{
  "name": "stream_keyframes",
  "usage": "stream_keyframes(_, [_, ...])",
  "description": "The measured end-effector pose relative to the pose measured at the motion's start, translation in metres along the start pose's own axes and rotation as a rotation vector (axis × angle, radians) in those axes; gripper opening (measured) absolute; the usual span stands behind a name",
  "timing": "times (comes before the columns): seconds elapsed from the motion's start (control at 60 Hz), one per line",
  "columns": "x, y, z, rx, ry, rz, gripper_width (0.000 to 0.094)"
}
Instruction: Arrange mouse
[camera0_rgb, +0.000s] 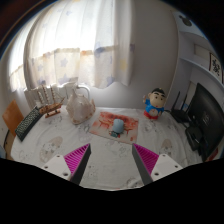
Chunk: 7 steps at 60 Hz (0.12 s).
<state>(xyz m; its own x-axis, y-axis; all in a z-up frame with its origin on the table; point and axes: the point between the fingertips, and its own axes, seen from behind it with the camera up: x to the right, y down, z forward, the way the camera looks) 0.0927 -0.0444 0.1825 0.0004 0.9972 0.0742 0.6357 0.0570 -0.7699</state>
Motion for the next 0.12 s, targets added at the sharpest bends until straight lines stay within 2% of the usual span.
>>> stream_keyframes(0.117, [0.0048,0.0007,-0.0044,0.002,0.005,0.006,0.0855])
